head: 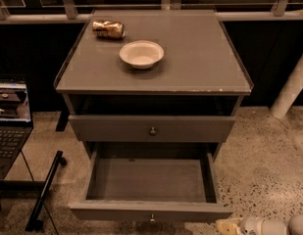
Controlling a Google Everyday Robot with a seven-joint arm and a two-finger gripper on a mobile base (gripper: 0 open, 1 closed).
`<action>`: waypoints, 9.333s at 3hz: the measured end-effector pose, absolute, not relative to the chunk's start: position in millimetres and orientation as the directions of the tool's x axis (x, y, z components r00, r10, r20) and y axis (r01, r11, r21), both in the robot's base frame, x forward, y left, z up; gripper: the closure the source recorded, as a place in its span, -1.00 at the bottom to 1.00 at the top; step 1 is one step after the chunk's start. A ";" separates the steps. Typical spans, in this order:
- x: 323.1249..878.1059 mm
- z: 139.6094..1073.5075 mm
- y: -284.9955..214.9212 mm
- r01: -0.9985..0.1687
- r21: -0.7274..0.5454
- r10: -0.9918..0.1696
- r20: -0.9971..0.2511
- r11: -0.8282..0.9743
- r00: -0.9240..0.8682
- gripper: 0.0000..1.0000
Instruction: Close middle drawer
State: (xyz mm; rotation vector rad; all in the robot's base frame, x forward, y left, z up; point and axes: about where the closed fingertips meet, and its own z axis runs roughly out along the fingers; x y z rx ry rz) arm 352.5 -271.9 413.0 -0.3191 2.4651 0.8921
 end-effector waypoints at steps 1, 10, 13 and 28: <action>375.3 419.7 -256.9 -0.414 0.519 -0.076 -0.552 0.748 -0.830 1.00; 505.2 399.2 -231.4 -0.312 0.408 -0.017 -0.585 0.858 -0.811 1.00; 533.6 416.0 -240.8 -0.284 0.367 0.010 -0.627 0.886 -0.779 1.00; 561.7 423.1 -253.8 -0.313 0.418 0.011 -0.614 0.853 -0.790 -1.00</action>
Offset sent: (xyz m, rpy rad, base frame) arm 0.0683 0.0399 0.0208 -0.0094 -0.0824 0.0747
